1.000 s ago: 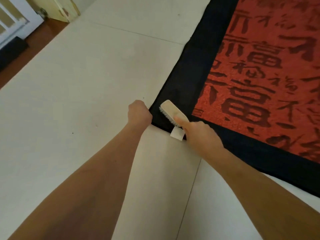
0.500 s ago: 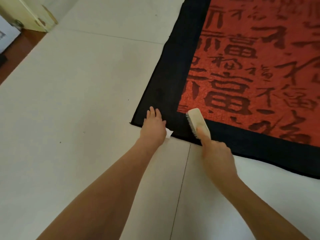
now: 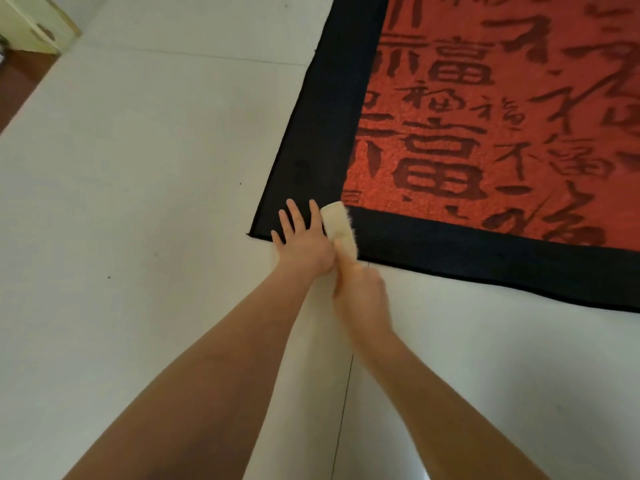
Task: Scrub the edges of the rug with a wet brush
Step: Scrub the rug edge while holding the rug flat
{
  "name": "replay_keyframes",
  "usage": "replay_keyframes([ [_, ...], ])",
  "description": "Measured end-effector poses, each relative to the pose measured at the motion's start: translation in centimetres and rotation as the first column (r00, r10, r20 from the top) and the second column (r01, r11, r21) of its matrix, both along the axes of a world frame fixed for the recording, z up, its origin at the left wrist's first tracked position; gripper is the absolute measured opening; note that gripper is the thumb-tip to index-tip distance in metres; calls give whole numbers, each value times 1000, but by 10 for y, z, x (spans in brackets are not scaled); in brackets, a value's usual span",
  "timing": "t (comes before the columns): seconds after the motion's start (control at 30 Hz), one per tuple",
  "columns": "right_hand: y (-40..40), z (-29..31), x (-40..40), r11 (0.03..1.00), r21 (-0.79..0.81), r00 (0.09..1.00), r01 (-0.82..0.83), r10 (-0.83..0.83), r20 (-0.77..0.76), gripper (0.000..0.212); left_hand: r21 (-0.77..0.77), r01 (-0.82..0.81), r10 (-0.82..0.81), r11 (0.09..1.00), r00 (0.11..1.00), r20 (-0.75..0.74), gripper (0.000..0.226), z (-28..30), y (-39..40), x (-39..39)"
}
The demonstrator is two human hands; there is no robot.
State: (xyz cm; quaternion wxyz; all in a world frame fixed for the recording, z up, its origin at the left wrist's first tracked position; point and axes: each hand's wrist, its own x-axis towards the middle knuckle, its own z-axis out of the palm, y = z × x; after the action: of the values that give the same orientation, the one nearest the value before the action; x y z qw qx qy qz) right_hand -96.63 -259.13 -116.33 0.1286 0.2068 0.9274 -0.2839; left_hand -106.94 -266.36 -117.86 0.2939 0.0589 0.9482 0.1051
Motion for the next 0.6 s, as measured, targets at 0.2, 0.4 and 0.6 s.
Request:
replay_keyframes([
  [0.2, 85, 2, 26, 978, 185, 994, 101, -107, 19, 61, -6, 50, -50, 999, 999, -7, 68, 0, -11, -2],
  [0.4, 11, 6, 30, 986, -114, 991, -123, 116, -63, 69, -17, 61, -61, 998, 998, -17, 69, 1, -11, 0],
  [0.6, 83, 9, 34, 973, 100, 978, 210, -210, -4, 72, -46, 25, -25, 999, 1000, -5, 71, 8, 1, 4],
])
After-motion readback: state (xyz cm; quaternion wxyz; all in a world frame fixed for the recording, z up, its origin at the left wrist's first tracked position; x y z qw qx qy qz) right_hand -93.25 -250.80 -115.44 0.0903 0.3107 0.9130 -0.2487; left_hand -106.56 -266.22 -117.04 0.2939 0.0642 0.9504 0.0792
